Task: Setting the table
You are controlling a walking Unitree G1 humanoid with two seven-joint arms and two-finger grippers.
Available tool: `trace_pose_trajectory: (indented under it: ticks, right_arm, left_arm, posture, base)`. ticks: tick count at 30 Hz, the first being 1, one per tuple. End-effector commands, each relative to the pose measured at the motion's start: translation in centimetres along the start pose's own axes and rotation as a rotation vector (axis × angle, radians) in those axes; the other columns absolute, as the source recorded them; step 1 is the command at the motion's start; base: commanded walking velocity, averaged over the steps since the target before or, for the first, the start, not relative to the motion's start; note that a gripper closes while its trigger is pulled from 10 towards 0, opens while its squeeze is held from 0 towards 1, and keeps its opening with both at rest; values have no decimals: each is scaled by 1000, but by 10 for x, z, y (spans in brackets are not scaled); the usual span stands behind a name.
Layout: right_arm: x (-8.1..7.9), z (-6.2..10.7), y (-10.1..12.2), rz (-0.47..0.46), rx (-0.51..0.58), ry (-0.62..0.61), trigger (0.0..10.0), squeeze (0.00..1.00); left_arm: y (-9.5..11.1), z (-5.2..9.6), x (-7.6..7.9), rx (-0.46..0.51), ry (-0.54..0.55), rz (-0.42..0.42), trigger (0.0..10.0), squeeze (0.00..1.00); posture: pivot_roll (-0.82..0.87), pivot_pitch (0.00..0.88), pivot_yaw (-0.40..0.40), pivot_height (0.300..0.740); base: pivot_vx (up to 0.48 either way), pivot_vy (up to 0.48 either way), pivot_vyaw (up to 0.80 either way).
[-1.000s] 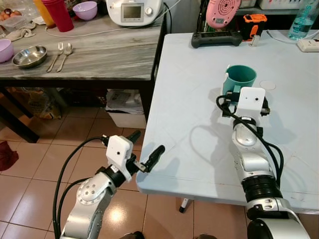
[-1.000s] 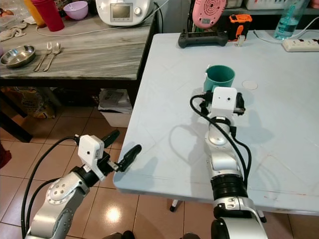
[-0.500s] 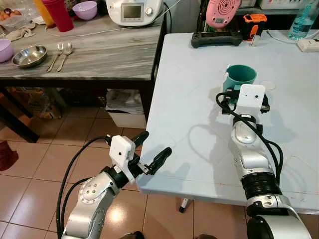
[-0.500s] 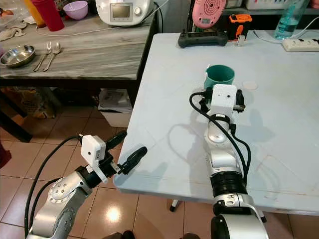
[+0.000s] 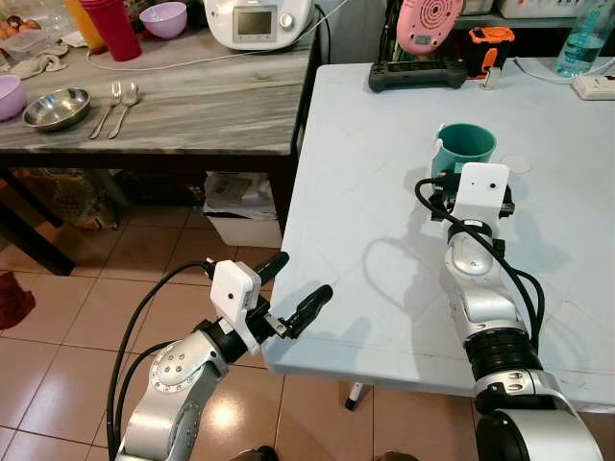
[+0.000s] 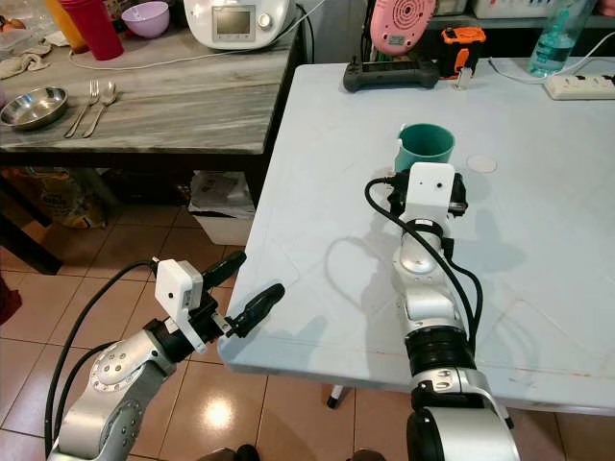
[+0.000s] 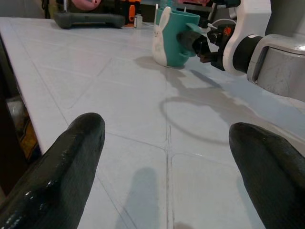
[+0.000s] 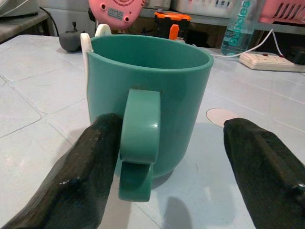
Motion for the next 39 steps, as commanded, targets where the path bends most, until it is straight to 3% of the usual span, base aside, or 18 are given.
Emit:
trace_pose_trajectory:
  ticks: [1, 28, 29, 30, 31, 32, 33, 38, 39]
  right_arm:
    - [-4, -2, 4, 6, 16, 7, 0, 0]
    - [-4, -3, 3, 5, 15, 14, 0, 0]
    - [-3, -3, 2, 5, 12, 10, 2353, 0]
    - [-3, -3, 2, 5, 12, 10, 2353, 0]
    - [-3, -2, 1, 3, 8, 10, 10000, 0]
    - [-3, -2, 1, 0, 6, 11, 10000, 435]
    - [-3, -1, -1, -15, 2, 19, 10000, 1000]
    - [-2, -2, 0, -5, 4, 16, 10000, 1000]
    - [-3, -2, 0, -5, 4, 17, 10000, 737]
  left_arm:
    - [0, 2, -1, -10, 2, -9, 10000, 0]
    - [-3, -1, -1, -20, 7, -26, 10000, 0]
    - [-4, -1, -1, -22, 6, -27, 10000, 0]
    - [-4, -1, -1, -22, 6, -27, 10000, 0]
    - [-4, -2, -1, -23, 6, -27, 10000, 0]
    - [-4, -2, -1, -23, 6, -26, 10000, 0]
    - [-4, -2, -1, -23, 6, -26, 10000, 0]
    - [-3, -2, -1, -21, 9, -28, 10000, 0]
    - [-3, -2, -1, -22, 9, -28, 10000, 0]
  posture:
    - [-185, 142, 99, 740]
    - [-187, 135, 95, 740]
    - [-187, 135, 95, 740]
    - [-187, 135, 95, 740]
    - [-193, 139, 95, 740]
    - [-193, 139, 95, 740]
    - [-193, 139, 95, 740]
    - [-191, 145, 94, 740]
    - [-191, 145, 94, 740]
  base:
    - [0, 0, 0]
    - [0, 0, 0]
    - [0, 0, 0]
    - [0, 0, 0]
    - [0, 0, 0]
    - [0, 0, 0]
    - [0, 0, 0]
    - [0, 0, 0]
    - [0, 0, 0]
Point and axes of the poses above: a point about 5 cm out from each wrist's last joint towards the gripper, its own z axis pointing back from the gripper into the wrist, its own y axis along the axis of the wrist's last joint, x = y × z, the point moved 6 cm from there along -z, pointing out of the wrist towards the gripper, and after that the axes turned 12 degrees about -z, right-handed, at the moved point
